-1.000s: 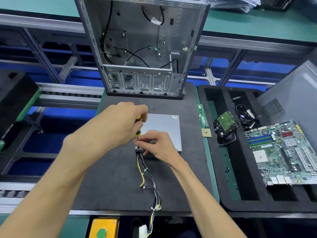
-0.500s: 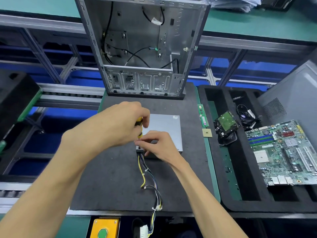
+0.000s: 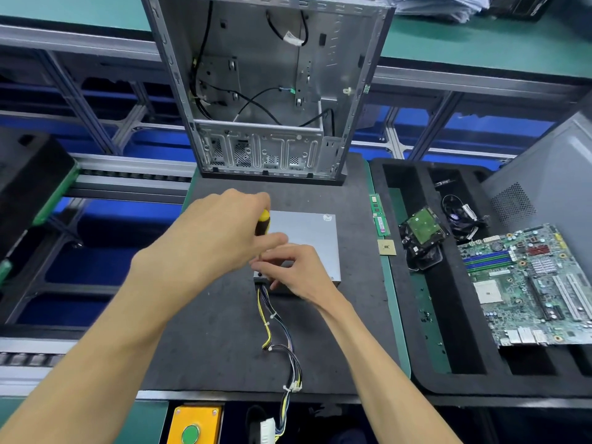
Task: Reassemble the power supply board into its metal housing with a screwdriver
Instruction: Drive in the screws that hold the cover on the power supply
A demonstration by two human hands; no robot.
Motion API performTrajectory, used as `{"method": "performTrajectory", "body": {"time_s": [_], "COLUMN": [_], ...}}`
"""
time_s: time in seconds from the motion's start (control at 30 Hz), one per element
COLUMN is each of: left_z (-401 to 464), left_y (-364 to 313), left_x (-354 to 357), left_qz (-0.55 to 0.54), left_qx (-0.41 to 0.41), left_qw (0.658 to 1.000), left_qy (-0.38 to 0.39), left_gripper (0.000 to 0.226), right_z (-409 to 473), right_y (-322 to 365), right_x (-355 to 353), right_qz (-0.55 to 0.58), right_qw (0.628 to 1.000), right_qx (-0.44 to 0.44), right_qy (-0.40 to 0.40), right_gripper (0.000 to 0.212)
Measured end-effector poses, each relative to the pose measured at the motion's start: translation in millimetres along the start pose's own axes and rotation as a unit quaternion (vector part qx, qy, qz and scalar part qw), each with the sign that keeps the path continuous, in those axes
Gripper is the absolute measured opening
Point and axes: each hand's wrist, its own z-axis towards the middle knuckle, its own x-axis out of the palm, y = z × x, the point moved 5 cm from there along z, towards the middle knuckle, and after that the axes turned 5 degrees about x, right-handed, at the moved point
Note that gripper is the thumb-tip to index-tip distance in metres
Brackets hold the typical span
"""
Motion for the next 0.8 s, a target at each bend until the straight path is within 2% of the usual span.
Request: {"method": "performTrajectory", "body": {"time_s": [0.03, 0.1, 0.2, 0.3, 0.37, 0.43, 0.53, 0.67, 0.8], "left_z": [1.0, 3.6, 0.0, -0.6, 1.9, 4.9, 2.6, 1.4, 5.2], "left_y": [1.7, 1.3, -5.9, -4.2, -1.4, -1.9, -4.5, -1.0, -1.3], "left_x": [-0.6, 1.6, 4.8, 2.0, -0.2, 1.5, 5.2, 4.2, 6.0], "left_qz": [0.004, -0.011, -0.048, -0.006, 0.013, 0.005, -0.007, 0.012, 0.018], "left_qx": [-0.006, 0.023, 0.053, 0.008, -0.007, 0.022, 0.043, -0.006, 0.009], "left_qw": [1.0, 1.0, 0.995, 1.0, 1.0, 1.0, 0.998, 1.0, 1.0], "left_qy": [-0.013, 0.01, 0.068, 0.015, -0.019, -0.002, 0.037, -0.006, 0.013], "left_gripper": [0.021, 0.004, 0.014, 0.029, 0.022, 0.004, 0.009, 0.02, 0.009], "right_z": [-0.5, -1.7, -3.1, -1.3, -0.5, -1.6, -3.9, -1.6, -1.3], "right_y": [0.4, 2.6, 6.3, 4.1, 2.3, 3.4, 6.3, 2.9, 2.9], "right_x": [0.5, 1.9, 1.6, 0.2, 0.8, 1.7, 1.0, 0.7, 2.0], "right_qz": [-0.006, -0.01, -0.009, -0.033, -0.042, -0.032, -0.015, -0.019, -0.021], "right_qw": [1.0, 1.0, 1.0, 0.999, 0.999, 0.999, 1.0, 1.0, 1.0], "right_qx": [-0.003, -0.012, -0.021, -0.015, -0.012, -0.013, -0.021, -0.015, -0.016], "right_qy": [0.002, 0.005, 0.008, -0.002, 0.0, 0.003, 0.005, 0.001, 0.005], "right_gripper": [0.006, 0.007, 0.015, 0.011, 0.006, 0.008, 0.021, 0.009, 0.008]}}
